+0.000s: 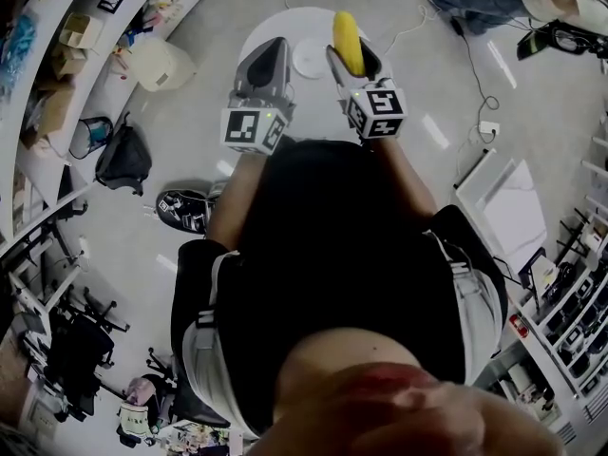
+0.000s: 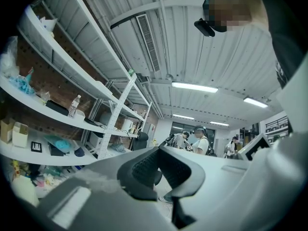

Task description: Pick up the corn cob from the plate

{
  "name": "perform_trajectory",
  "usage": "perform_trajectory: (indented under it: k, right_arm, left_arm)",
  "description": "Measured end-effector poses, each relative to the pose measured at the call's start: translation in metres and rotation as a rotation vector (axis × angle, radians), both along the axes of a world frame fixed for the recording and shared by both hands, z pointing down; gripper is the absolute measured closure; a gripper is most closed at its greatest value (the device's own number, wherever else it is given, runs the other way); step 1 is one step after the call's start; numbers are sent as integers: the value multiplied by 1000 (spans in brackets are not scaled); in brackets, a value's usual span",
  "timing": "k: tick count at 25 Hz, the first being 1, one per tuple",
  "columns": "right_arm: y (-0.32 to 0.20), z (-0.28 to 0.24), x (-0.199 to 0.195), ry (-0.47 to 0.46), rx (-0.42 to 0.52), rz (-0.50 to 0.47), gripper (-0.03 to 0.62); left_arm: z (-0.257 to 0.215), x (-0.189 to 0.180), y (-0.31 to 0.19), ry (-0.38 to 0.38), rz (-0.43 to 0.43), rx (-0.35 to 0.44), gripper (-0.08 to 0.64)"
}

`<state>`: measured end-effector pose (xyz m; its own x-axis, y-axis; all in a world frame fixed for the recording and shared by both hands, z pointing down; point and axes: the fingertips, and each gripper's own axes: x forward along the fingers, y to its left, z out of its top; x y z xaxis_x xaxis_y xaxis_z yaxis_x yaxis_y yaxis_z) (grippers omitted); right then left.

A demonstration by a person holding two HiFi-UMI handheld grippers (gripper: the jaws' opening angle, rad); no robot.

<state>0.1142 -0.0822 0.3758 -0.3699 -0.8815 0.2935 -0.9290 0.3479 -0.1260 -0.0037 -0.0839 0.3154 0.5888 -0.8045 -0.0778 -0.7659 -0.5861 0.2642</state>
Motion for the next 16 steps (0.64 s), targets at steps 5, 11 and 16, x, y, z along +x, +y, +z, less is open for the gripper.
perform_trajectory:
  k: [5,11,16]
  right_arm:
    - [-2,-7,-2,-11,19,8,345]
    - [-5,-12,-7,-15,27,1,345]
    - [-4,-8,-11,-1,11,-6,346]
  left_arm:
    - [5,0,-1,-6,18,-1,555]
    - [3,-3,-3,0,17,-6,557]
    - [7,-8,-6,6,8,-27,555]
